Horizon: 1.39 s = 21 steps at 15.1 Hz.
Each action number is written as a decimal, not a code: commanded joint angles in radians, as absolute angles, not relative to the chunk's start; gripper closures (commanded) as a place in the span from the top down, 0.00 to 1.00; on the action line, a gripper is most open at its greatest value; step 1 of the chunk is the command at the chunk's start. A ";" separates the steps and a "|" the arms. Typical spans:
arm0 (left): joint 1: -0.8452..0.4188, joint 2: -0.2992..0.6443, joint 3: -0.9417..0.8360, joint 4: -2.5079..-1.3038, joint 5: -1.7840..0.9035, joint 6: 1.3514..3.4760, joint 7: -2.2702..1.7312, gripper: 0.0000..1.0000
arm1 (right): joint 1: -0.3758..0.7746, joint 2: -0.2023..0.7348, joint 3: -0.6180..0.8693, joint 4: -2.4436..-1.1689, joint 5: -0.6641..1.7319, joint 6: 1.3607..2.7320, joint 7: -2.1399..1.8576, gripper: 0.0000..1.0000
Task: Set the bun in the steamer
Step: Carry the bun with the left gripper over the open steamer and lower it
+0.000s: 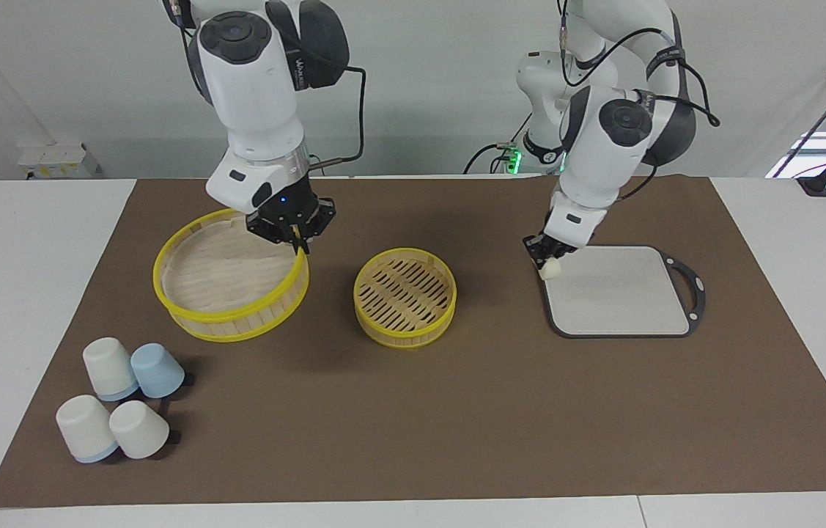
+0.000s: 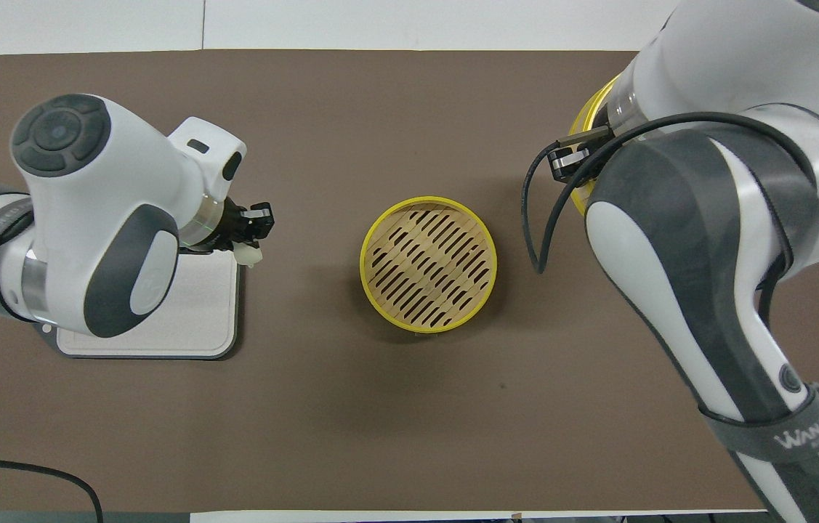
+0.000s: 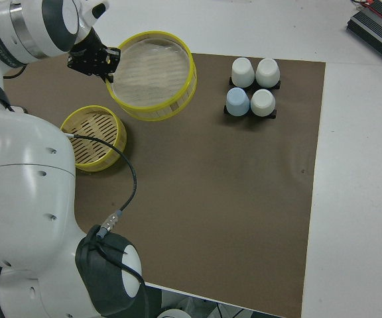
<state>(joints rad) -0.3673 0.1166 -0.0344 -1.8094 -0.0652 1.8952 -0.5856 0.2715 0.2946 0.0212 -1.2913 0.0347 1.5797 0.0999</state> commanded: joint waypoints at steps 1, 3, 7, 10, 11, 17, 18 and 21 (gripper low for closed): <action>-0.480 0.187 -0.017 -1.731 -0.089 1.913 -0.714 0.22 | 0.223 0.245 0.032 -1.356 0.078 1.580 0.046 0.00; -0.541 0.267 -0.015 -1.633 -0.089 1.913 -0.816 0.23 | 0.218 0.242 0.032 -1.365 0.078 1.571 0.040 0.00; -0.670 0.481 -0.009 -1.444 -0.074 1.902 -0.983 0.24 | 0.219 0.242 0.031 -1.365 0.075 1.574 0.040 0.00; -0.699 0.502 -0.011 -1.465 -0.074 1.966 -1.023 0.24 | 0.219 0.238 0.029 -1.376 0.069 1.575 0.048 0.00; -0.715 0.514 -0.011 -1.466 -0.075 1.968 -1.026 0.24 | 0.221 0.236 0.029 -1.377 0.066 1.575 0.057 0.00; -0.710 0.535 -0.009 -1.485 -0.068 2.011 -1.023 0.26 | 0.224 0.213 0.029 -1.434 0.058 1.598 0.112 0.00; -0.704 0.534 -0.011 -1.491 -0.061 2.013 -1.019 0.26 | 0.224 0.210 0.029 -1.442 0.058 1.598 0.112 0.00; -0.704 0.526 -0.011 -1.532 -0.052 2.034 -1.015 0.27 | 0.222 0.207 0.029 -1.456 0.058 1.612 0.110 0.00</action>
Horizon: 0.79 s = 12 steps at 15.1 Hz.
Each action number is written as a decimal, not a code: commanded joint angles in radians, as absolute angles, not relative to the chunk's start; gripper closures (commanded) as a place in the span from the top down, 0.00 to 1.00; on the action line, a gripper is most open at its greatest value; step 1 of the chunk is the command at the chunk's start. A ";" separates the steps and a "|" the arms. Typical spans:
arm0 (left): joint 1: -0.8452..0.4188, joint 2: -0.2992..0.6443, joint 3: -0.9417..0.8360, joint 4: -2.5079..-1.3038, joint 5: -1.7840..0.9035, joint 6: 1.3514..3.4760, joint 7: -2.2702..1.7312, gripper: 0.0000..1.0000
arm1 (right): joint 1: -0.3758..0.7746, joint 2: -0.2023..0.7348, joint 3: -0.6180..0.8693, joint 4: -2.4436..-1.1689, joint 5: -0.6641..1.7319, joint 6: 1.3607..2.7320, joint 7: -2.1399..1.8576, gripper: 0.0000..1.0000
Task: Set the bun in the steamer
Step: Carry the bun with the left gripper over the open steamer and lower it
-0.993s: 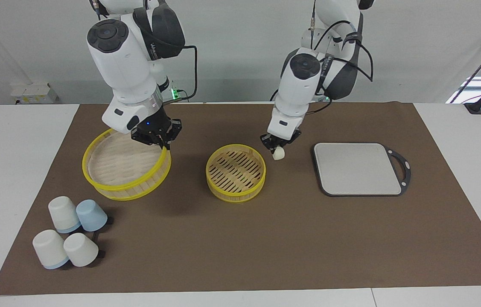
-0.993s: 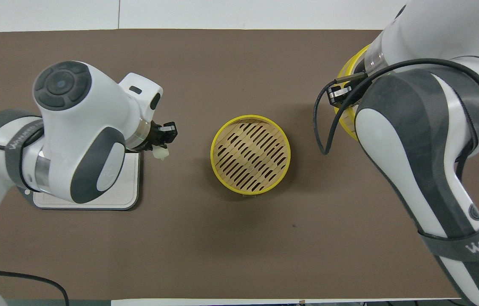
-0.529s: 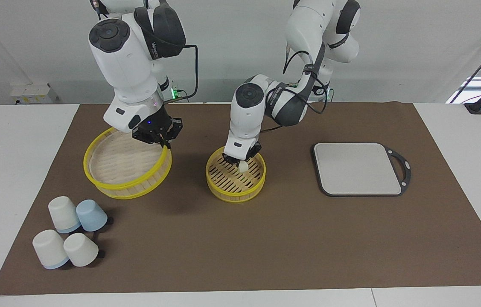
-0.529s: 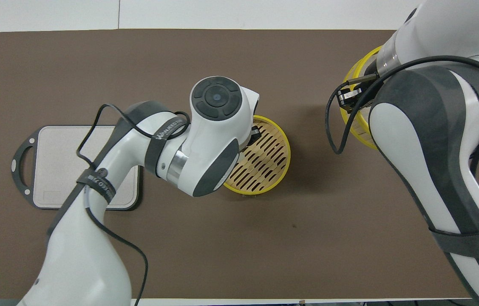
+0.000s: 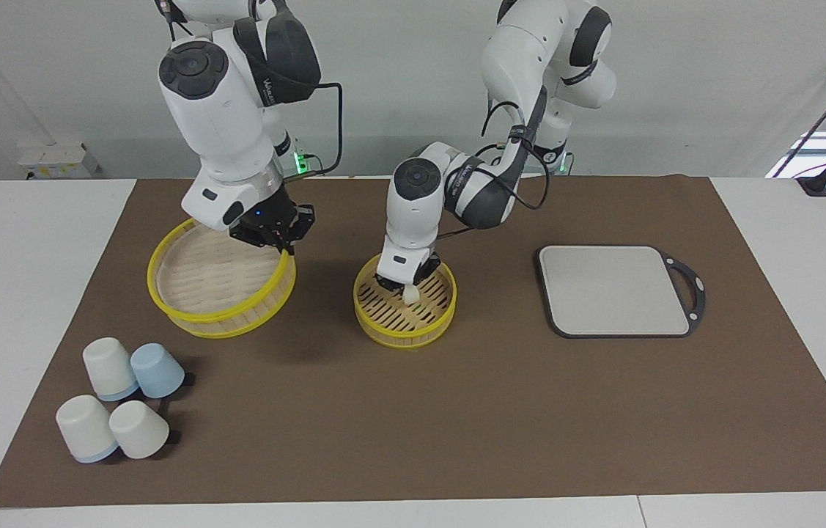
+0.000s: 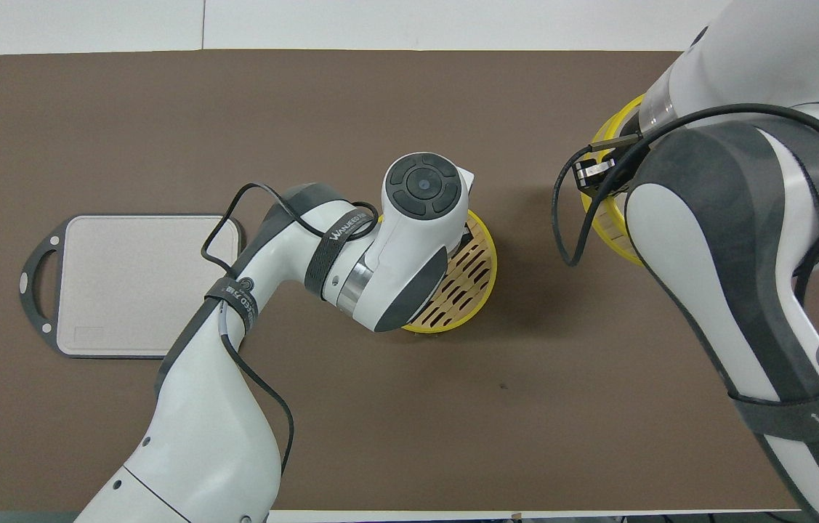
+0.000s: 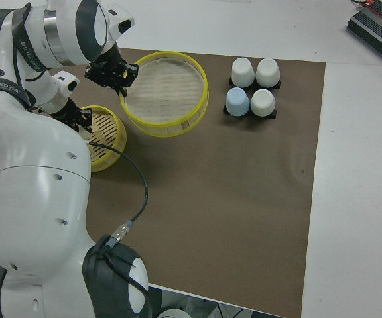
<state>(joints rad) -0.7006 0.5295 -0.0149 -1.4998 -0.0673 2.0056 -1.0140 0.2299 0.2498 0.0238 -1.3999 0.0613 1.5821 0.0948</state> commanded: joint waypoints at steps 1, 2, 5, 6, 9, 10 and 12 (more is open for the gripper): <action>-0.706 0.525 -0.011 -1.542 -0.052 2.037 -1.015 0.28 | 0.222 0.201 0.029 -1.463 0.058 1.620 0.109 0.00; -0.706 0.523 -0.011 -1.546 -0.052 2.046 -1.017 0.30 | 0.222 0.198 0.029 -1.477 0.058 1.634 0.109 0.00; -0.709 0.519 -0.011 -1.569 -0.052 2.074 -1.017 0.31 | 0.222 0.190 0.029 -1.488 0.058 1.641 0.110 0.00; -0.712 0.512 -0.011 -1.594 -0.052 2.092 -1.019 0.31 | 0.222 0.189 0.029 -1.499 0.058 1.644 0.110 0.00; -0.716 0.502 -0.011 -1.624 -0.052 2.118 -1.020 0.32 | 0.222 0.178 0.029 -1.522 0.058 1.667 0.112 0.00; -0.718 0.499 -0.011 -1.629 -0.052 2.120 -1.020 0.32 | 0.222 0.178 0.029 -1.526 0.058 1.669 0.112 0.00; -0.718 0.497 -0.011 -1.634 -0.052 2.125 -1.023 0.32 | 0.222 0.176 0.029 -1.525 0.058 1.669 0.110 0.00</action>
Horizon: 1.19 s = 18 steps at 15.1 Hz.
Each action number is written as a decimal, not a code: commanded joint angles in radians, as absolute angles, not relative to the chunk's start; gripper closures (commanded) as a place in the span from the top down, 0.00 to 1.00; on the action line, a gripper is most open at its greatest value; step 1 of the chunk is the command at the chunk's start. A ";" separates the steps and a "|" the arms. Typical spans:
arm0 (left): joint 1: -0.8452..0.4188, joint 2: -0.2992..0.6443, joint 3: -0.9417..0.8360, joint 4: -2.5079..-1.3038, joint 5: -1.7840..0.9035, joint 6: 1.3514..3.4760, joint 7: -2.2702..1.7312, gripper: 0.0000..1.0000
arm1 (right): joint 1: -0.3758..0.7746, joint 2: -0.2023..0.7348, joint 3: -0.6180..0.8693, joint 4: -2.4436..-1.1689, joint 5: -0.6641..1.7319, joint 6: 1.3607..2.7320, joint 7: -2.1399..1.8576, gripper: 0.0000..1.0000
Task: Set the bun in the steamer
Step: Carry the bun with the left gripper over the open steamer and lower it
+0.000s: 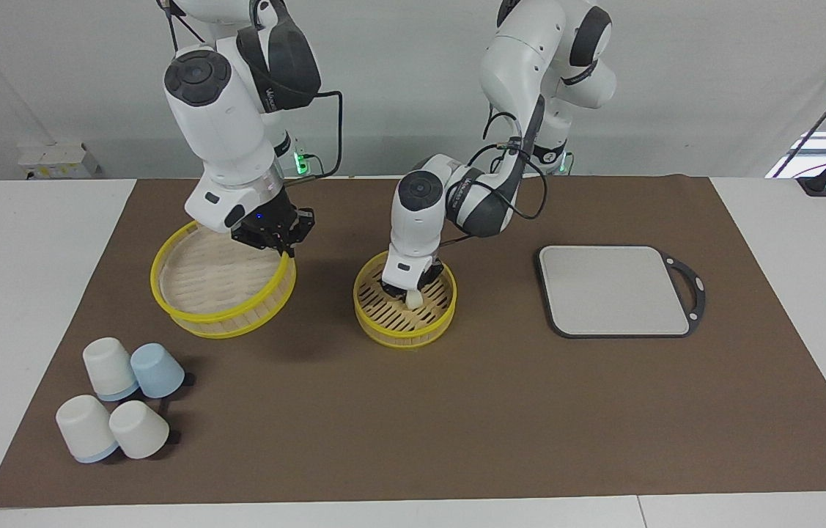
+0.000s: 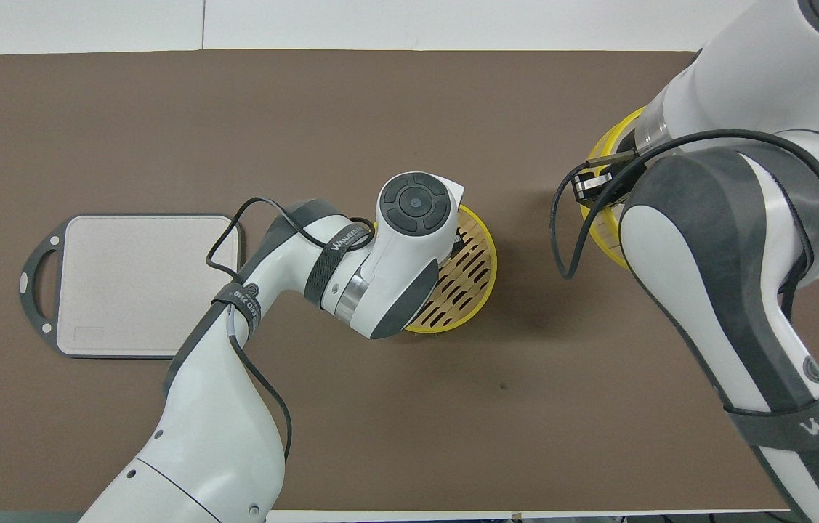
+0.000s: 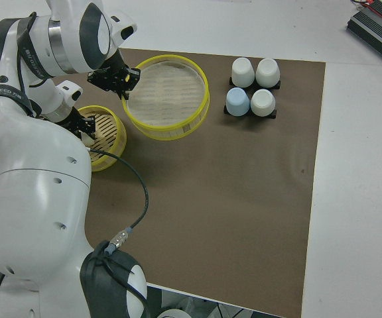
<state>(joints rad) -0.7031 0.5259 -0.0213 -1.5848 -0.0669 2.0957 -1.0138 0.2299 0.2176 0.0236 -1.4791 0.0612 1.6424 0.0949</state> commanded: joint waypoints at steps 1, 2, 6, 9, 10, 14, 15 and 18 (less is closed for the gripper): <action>-0.718 0.497 -0.011 -1.634 -0.052 2.126 -1.023 0.35 | 0.224 0.176 0.029 -1.525 0.058 1.670 0.110 0.00; -0.718 0.497 -0.011 -1.634 -0.052 2.129 -1.025 0.41 | 0.224 0.176 0.029 -1.526 0.058 1.671 0.110 0.00; -0.719 0.497 -0.009 -1.632 -0.054 2.129 -1.029 1.00 | 0.224 0.176 0.029 -1.526 0.058 1.671 0.110 0.00; -0.718 0.499 -0.008 -1.617 -0.054 2.123 -1.070 1.00 | 0.222 0.176 0.029 -1.535 0.058 1.701 0.104 0.00; -0.718 0.499 -0.006 -1.605 -0.054 2.114 -1.081 1.00 | 0.222 0.173 0.029 -1.548 0.058 1.729 0.103 0.00; -0.704 0.494 -0.003 -1.554 -0.054 2.036 -1.083 1.00 | 0.222 0.166 0.029 -1.562 0.058 1.736 0.103 0.00; -0.701 0.471 0.003 -1.555 -0.052 2.031 -1.081 1.00 | 0.221 0.166 0.029 -1.562 0.058 1.735 0.103 0.00; -0.696 0.378 0.069 -1.557 -0.052 1.984 -1.074 1.00 | 0.224 0.166 0.031 -1.562 0.060 1.735 0.110 0.00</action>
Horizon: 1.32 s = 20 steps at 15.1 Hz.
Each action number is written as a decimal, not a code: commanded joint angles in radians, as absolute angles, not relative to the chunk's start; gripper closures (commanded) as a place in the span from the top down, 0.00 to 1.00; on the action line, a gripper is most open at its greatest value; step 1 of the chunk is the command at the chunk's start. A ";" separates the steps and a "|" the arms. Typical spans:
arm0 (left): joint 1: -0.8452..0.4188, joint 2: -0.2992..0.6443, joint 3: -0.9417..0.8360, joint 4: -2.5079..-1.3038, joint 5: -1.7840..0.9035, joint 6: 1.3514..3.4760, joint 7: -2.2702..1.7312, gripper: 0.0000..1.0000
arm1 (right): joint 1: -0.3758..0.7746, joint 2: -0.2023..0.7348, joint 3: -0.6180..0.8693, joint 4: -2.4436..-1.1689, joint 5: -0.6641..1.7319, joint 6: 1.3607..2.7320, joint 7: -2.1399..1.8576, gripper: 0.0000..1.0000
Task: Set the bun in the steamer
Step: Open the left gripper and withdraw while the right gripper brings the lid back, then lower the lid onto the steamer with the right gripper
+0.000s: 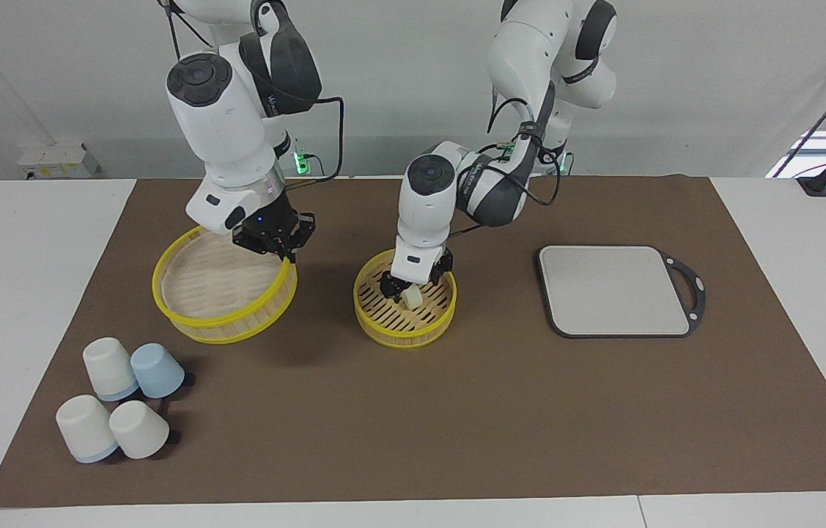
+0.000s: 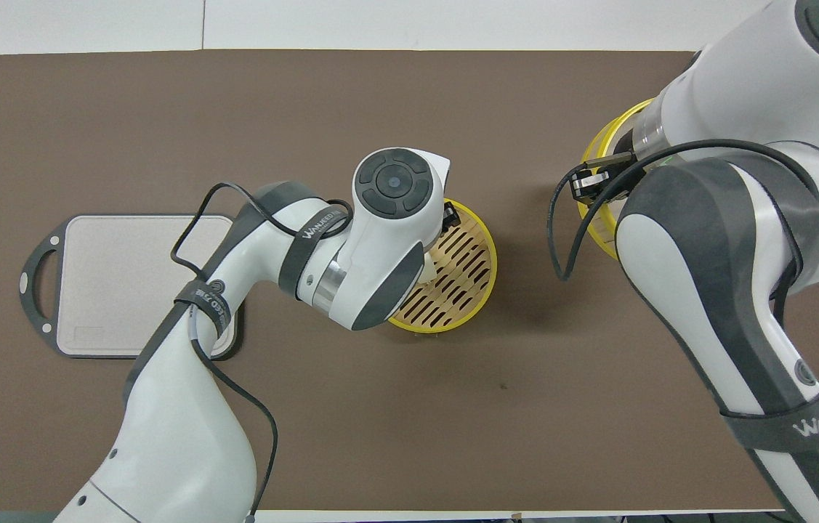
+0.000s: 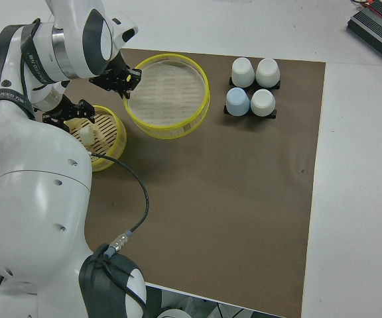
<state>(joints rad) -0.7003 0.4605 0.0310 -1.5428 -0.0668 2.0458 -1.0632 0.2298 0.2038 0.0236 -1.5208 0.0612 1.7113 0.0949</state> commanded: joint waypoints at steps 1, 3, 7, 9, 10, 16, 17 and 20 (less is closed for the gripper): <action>-0.681 0.350 0.084 -1.557 -0.052 1.965 -1.072 1.00 | 0.229 0.166 0.029 -1.563 0.058 1.735 0.115 0.00; -0.622 0.304 0.089 -1.555 -0.048 1.912 -1.071 1.00 | 0.235 0.164 0.029 -1.575 0.060 1.738 0.130 0.00; -0.462 0.209 0.089 -1.560 0.021 1.801 -0.926 1.00 | 0.307 0.175 0.029 -1.575 0.029 1.770 0.331 0.00; -0.387 0.167 0.089 -1.563 0.021 1.760 -0.814 1.00 | 0.362 0.202 0.029 -1.569 -0.008 1.793 0.441 0.00; -0.355 0.151 0.089 -1.565 0.021 1.740 -0.761 1.00 | 0.385 0.212 0.029 -1.565 -0.011 1.808 0.477 0.00; -0.129 0.037 0.089 -1.568 0.021 1.583 -0.387 1.00 | 0.526 0.379 0.031 -1.393 -0.018 1.799 0.682 0.00; -0.092 0.026 0.089 -1.566 0.021 1.562 -0.300 1.00 | 0.557 0.421 0.031 -1.341 -0.017 1.798 0.730 0.00; -0.012 0.008 0.089 -1.566 0.021 1.552 -0.212 1.00 | 0.615 0.559 0.032 -1.185 -0.017 1.798 0.853 0.00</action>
<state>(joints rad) -0.0503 0.0344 0.1046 -1.5404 -0.0019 1.5683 -0.2612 0.5879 0.4316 0.0310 -1.3599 -0.0086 1.8252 0.7800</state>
